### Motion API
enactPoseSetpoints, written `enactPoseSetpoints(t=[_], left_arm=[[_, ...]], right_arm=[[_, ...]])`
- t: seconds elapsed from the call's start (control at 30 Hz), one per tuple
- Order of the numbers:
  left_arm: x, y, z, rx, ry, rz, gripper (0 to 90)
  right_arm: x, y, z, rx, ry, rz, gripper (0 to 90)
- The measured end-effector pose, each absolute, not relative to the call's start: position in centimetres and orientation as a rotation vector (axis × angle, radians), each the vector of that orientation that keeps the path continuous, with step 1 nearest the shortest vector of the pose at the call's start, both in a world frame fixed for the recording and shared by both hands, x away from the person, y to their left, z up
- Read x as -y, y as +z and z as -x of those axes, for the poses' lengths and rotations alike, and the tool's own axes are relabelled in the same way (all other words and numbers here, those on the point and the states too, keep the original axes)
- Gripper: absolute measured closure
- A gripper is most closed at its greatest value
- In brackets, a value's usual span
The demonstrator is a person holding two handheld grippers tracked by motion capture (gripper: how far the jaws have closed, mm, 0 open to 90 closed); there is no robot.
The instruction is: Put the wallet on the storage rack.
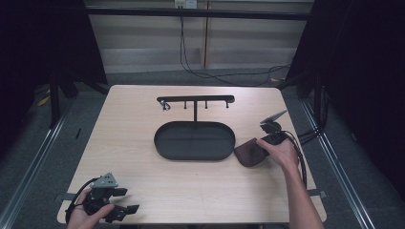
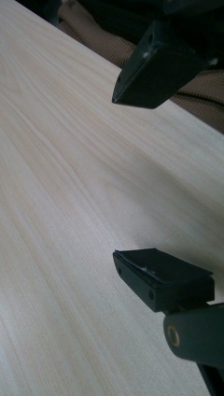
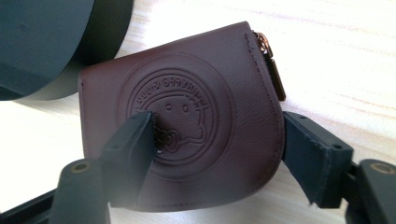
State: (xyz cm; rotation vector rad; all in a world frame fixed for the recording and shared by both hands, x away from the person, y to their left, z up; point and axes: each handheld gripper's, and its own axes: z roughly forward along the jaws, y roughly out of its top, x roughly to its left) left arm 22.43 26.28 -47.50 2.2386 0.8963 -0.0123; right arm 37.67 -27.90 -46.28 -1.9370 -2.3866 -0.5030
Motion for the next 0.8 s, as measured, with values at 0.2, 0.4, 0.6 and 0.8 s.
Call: enactPoseSetpoints(t=[0.2,0.4,0.6,0.8], left_arm=[[-26.3,-47.5,-22.4,-0.898,-0.018,-2.238,20.2],[-26.5,-47.4,-22.5,-0.913,-0.01,-2.229,19.7],[-26.4,-47.4,-22.7,-0.914,-0.005,-2.233,19.6],[-26.3,-47.5,-22.6,-0.903,-0.007,-2.24,19.6]], right_arm=[[27.9,-45.9,-37.7,2.363,-0.477,1.982,36.9],[28.4,-45.4,-37.5,2.341,-0.464,2.024,48.1],[29.1,-44.8,-37.2,2.304,-0.456,2.058,59.8],[28.9,-43.3,-37.2,2.344,-0.463,2.079,74.3]])
